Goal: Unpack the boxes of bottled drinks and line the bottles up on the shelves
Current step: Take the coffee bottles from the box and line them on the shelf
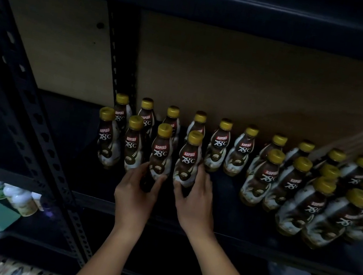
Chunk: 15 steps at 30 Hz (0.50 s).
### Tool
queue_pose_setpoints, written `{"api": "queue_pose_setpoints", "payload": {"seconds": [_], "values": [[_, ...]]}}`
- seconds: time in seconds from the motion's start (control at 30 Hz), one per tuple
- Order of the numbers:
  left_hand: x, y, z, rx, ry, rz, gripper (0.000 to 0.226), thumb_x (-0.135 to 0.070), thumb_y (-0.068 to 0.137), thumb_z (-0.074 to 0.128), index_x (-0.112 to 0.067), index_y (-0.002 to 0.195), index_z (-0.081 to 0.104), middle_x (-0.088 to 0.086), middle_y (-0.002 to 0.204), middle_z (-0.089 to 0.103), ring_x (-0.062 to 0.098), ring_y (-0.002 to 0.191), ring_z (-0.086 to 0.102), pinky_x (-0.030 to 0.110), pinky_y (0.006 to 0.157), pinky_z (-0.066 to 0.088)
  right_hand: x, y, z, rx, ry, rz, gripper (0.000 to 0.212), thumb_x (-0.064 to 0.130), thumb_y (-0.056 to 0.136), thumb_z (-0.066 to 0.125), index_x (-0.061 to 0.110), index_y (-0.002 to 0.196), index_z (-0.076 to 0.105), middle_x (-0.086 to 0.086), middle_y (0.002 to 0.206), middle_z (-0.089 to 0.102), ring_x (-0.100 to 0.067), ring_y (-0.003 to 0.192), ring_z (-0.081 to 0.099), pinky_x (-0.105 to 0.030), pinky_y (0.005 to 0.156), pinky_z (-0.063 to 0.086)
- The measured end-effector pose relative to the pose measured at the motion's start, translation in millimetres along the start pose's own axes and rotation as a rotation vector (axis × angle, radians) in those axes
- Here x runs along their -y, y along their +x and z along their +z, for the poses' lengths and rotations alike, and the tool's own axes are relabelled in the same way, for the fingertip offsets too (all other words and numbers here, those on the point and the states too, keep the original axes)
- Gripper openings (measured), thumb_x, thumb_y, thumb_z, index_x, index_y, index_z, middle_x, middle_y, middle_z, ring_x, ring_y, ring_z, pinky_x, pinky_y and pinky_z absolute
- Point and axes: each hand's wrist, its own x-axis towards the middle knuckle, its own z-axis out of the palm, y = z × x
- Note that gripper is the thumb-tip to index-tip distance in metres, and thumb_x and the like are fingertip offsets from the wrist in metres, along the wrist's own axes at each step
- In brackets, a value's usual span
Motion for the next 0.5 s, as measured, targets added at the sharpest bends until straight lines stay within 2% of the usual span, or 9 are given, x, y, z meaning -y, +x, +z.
{"api": "queue_pose_setpoints", "payload": {"seconds": [0.3,0.5], "values": [[1.9,-0.7,-1.8,0.025,0.002,-0.011,0.046,-0.031,0.086,0.083,-0.01,0.125,0.071,-0.001,0.115,0.074,0.007,0.105,0.07,0.03,0.089,0.059,0.4,-0.4,-0.7,0.01,0.021,0.0,0.077,0.034,0.099,0.06,0.02,0.16,0.014,-0.002,0.155,0.031,-0.018,0.144,0.028,-0.021,0.108,0.022],[-4.0,-2.4,-4.2,0.003,0.02,-0.008,0.044,-0.03,0.084,0.084,-0.008,0.121,0.073,0.0,0.114,0.074,0.006,0.105,0.07,0.024,0.091,0.057,0.5,-0.8,-1.1,0.022,0.039,0.0,0.08,0.038,0.098,0.06,0.022,0.161,0.012,-0.002,0.158,0.028,-0.019,0.147,0.025,-0.026,0.112,0.025]]}}
